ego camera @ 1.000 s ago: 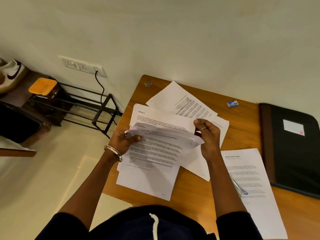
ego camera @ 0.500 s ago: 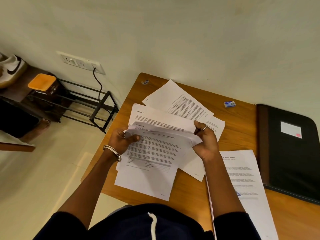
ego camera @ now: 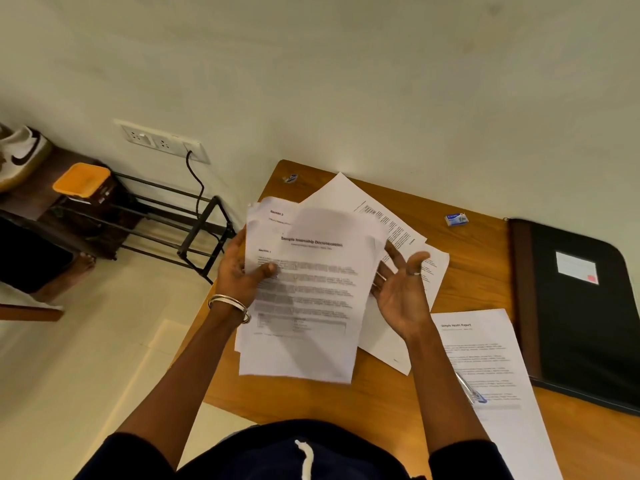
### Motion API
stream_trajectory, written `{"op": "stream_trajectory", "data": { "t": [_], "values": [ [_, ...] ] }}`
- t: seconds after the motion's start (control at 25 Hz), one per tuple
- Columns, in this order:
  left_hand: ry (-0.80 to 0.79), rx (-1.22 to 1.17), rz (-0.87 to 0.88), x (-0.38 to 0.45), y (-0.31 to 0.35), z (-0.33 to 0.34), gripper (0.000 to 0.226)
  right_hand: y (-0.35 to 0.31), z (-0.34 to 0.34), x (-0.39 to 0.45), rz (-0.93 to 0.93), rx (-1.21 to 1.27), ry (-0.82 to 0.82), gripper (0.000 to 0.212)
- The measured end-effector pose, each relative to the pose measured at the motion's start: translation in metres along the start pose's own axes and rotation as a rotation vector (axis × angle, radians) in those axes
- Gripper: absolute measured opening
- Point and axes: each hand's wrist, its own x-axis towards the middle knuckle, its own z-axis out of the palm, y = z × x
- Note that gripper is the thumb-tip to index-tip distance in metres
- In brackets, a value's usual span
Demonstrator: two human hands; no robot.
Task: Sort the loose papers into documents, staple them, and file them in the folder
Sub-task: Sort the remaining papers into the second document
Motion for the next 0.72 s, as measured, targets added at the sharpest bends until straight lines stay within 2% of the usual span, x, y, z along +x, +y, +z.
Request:
{"op": "stream_trajectory", "data": {
  "t": [0.08,0.16,0.24,0.36,0.44,0.6,0.72],
  "values": [
    [0.089,0.062,0.020,0.009,0.010,0.000,0.049,0.010,0.009,0.001,-0.047,-0.329,0.000,0.061],
    [0.151,0.079,0.126,0.013,0.026,0.002,0.034,0.021,0.030,0.005,-0.228,-0.666,0.098,0.033],
    [0.223,0.101,0.289,0.014,0.043,0.005,0.030,0.029,0.056,0.008,-0.454,-0.754,0.163,0.025],
    [0.302,0.094,0.444,0.013,0.052,0.001,0.047,0.038,0.084,0.006,-0.650,-0.740,0.177,0.036],
    [0.310,0.095,0.432,0.013,0.039,-0.005,0.049,0.051,0.088,0.007,-0.639,-0.798,0.174,0.044],
    [0.286,0.130,0.236,0.014,0.002,-0.020,0.041,0.077,0.085,0.011,-0.506,-0.924,0.131,0.063],
    [0.294,0.206,0.230,0.023,0.004,-0.024,0.034,0.078,0.093,0.013,-0.536,-0.952,0.165,0.061]
  ]
}}
